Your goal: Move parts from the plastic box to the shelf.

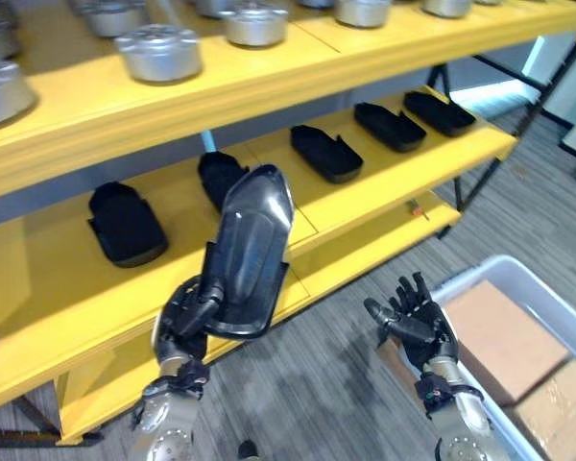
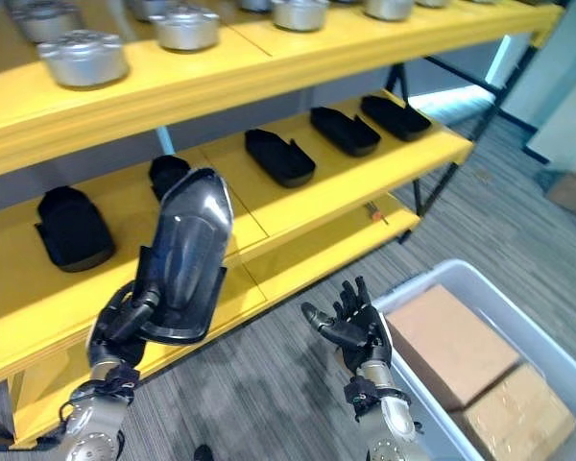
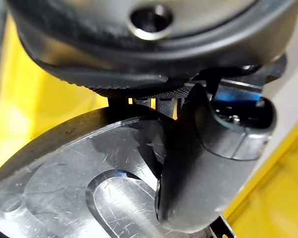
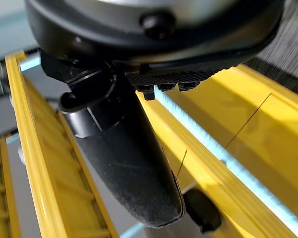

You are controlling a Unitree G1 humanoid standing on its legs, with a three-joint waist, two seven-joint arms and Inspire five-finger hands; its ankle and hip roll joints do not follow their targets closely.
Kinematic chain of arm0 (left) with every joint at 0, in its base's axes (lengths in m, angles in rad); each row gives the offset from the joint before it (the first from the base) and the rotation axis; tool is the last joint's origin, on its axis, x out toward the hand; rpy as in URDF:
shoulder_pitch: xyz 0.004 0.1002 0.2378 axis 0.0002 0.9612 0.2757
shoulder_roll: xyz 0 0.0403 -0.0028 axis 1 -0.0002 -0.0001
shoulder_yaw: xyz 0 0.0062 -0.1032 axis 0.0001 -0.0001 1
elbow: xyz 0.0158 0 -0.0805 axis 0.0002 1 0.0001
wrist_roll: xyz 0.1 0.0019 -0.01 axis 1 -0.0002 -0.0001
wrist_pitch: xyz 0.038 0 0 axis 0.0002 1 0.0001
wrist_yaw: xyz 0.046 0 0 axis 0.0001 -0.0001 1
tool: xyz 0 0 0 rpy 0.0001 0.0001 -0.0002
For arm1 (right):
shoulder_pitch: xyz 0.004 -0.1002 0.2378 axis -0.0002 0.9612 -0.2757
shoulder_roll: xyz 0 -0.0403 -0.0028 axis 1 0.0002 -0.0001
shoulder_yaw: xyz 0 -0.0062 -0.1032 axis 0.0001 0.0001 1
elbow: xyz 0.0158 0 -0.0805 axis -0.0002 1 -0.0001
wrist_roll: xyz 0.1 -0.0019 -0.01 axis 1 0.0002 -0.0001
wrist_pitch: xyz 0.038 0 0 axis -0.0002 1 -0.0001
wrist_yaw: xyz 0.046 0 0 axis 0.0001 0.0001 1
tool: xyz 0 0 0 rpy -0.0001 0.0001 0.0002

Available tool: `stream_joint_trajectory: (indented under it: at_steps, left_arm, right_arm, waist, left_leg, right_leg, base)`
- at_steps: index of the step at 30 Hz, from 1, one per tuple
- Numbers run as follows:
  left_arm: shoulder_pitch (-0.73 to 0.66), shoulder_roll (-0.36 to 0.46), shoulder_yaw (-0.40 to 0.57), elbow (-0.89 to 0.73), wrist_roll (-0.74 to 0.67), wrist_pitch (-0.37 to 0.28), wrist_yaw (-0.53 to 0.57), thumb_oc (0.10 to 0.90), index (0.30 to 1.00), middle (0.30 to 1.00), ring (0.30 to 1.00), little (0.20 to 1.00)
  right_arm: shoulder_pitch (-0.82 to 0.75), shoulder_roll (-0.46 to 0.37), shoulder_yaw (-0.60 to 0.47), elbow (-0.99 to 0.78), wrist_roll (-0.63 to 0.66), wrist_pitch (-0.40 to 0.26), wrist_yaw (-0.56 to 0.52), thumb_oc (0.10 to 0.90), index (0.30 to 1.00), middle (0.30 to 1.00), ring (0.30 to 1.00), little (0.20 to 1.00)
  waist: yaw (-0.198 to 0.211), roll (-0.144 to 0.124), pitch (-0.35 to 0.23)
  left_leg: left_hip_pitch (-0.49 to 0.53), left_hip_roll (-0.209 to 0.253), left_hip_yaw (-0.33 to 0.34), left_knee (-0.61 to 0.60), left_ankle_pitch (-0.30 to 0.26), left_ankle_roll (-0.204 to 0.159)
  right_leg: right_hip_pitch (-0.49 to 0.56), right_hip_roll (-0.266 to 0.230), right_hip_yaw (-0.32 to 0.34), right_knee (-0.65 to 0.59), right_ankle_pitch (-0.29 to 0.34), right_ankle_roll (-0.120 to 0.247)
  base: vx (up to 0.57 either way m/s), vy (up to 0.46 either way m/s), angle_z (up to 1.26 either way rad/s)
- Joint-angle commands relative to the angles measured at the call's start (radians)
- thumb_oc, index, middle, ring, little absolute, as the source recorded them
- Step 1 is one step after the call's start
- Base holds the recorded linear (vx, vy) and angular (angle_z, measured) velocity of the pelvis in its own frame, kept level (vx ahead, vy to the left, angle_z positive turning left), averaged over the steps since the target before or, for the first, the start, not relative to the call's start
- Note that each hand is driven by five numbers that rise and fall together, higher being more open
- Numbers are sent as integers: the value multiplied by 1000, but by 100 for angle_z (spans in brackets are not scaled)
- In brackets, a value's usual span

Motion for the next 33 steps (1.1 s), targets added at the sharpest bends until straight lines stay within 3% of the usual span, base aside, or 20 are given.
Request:
stream_joint_trajectory:
  at_steps: [1, 5, 11, 13, 15, 18, 19, 20, 21, 22, 24, 26, 27, 30, 33]
  left_arm:
    - [-50, 12, 18, -142, 17, -81, -70, 400, 300, 300, 300, 300]
    - [-37, 27, 17, -154, 39, -72, -70, 400, 300, 300, 300, 300]
    - [-29, 45, 16, -165, 67, -61, -64, 400, 300, 300, 300, 300]
    - [-40, 59, 10, -163, 87, -58, -57, 400, 300, 300, 300, 300]
    - [-49, 66, 4, -155, 103, -58, -53, 400, 300, 300, 300, 300]
    - [-54, 66, -12, -136, 100, -67, -54, 400, 300, 300, 300, 300]
    - [-54, 65, -12, -136, 100, -67, -55, 400, 300, 300, 300, 300]
    - [-48, 59, -15, -132, 108, -65, -63, 400, 300, 300, 300, 300]
    - [-39, 56, -15, -131, 113, -61, -67, 400, 300, 300, 300, 300]
    - [-40, 55, -15, -132, 113, -61, -67, 400, 300, 300, 300, 300]
    - [-22, 48, -12, -139, 111, -54, -74, 400, 300, 300, 300, 300]
    - [-22, 38, -8, -141, 105, -53, -70, 400, 300, 300, 300, 300]
    - [-30, 30, -6, -135, 93, -62, -65, 400, 300, 300, 300, 300]
    - [-29, 13, -21, -118, 71, -70, -76, 400, 300, 300, 300, 300]
    - [6, -6, -13, -131, 59, -68, -86, 400, 300, 300, 300, 300]
  right_arm:
    - [-86, -61, -63, -54, -22, -69, 15, 900, 1000, 1000, 1000, 1000]
    - [-106, -34, -39, -50, -17, -59, 18, 900, 1000, 1000, 1000, 1000]
    - [-117, -4, -4, -50, -11, -54, 15, 900, 1000, 1000, 1000, 1000]
    - [-108, 14, 3, -46, -11, -53, 10, 900, 1000, 1000, 1000, 1000]
    - [-95, 20, 6, -48, -11, -52, 11, 900, 1000, 1000, 1000, 1000]
    - [-80, 17, 11, -55, -3, -53, 21, 900, 1000, 1000, 1000, 1000]
    - [-80, 17, 11, -55, -3, -53, 21, 900, 1000, 1000, 1000, 1000]
    - [-71, 8, 10, -56, 9, -54, 39, 900, 1000, 1000, 1000, 1000]
    - [-69, 2, 11, -55, 12, -53, 47, 900, 1000, 1000, 1000, 1000]
    - [-70, 1, 10, -55, 12, -54, 47, 900, 1000, 1000, 1000, 1000]
    - [-69, -11, 6, -44, 18, -54, 55, 900, 1000, 1000, 1000, 1000]
    - [-82, -14, 11, -26, 22, -57, 55, 900, 1000, 1000, 1000, 1000]
    - [-95, -20, 19, -28, 27, -65, 53, 900, 1000, 1000, 1000, 1000]
    - [-85, -22, 23, -32, 40, -66, 46, 900, 1000, 1000, 1000, 1000]
    - [-74, -30, 16, -40, 40, -63, 48, 900, 1000, 1000, 1000, 1000]
  waist:
    - [0, -9, -49]
    - [21, -40, -53]
    - [38, -61, -50]
    - [38, -65, -41]
    - [23, -62, -34]
    - [-14, -50, -20]
    - [-11, -50, -20]
    - [-30, -37, -4]
    - [-34, -34, -1]
    - [-33, -34, 0]
    - [-32, -34, 12]
    - [-33, -34, 21]
    - [-39, -40, 31]
    - [-41, -63, 24]
    - [-26, -61, -4]
  left_leg:
    - [-3, 18, -29, -64, -6, 43]
    - [-14, -64, -70, -76, -33, 85]
    - [-17, -139, -120, -85, -56, 129]
    - [-17, -171, -154, -89, -64, 147]
    - [-9, -194, -179, -89, -76, 165]
    - [0, -204, -223, -89, -72, 176]
    - [-1, -203, -220, -89, -73, 175]
    - [4, -194, -228, -89, -51, 187]
    - [23, -192, -236, -89, -70, 186]
    - [12, -191, -227, -89, -53, 189]
    - [33, -193, -232, -89, -73, 188]
    - [40, -197, -238, -89, -71, 186]
    - [52, -195, -248, -89, -72, 173]
    - [52, -200, -250, -89, -65, 160]
    - [63, -190, -220, -89, -75, 152]
  right_leg:
    - [-24, -5, -2, 1, -74, 91]
    - [-6, -66, -24, 8, 7, 144]
    - [-5, -129, -24, 52, 67, 164]
    - [-13, -152, 5, 101, 99, 167]
    - [-48, -159, 85, 188, 107, 158]
    - [-138, -77, 281, 245, 62, 125]
    - [-143, -77, 285, 250, 59, 124]
    - [-212, 24, 336, 286, -33, 59]
    - [-237, 70, 351, 315, -91, 58]
    - [-243, 69, 337, 309, -79, 40]
    - [-293, 130, 304, 332, -132, 41]
    - [-346, 171, 272, 315, -130, 41]
    - [-364, 191, 280, 233, -107, 46]
    - [-270, 227, 311, 81, -106, 20]
    - [-202, 244, 284, 15, -114, 15]
  base:
    - [5, 292, 5]
    - [13, 264, 39]
    - [18, 197, 27]
    - [49, 288, 64]
    - [48, 249, 54]
    - [31, 137, 52]
    - [-42, 129, 57]
    - [14, 106, 48]
    - [-46, 107, 8]
    - [72, 41, 2]
    - [21, 35, 13]
    - [7, -11, -23]
    - [2, -97, -26]
    - [60, -126, 19]
    - [161, -103, 19]
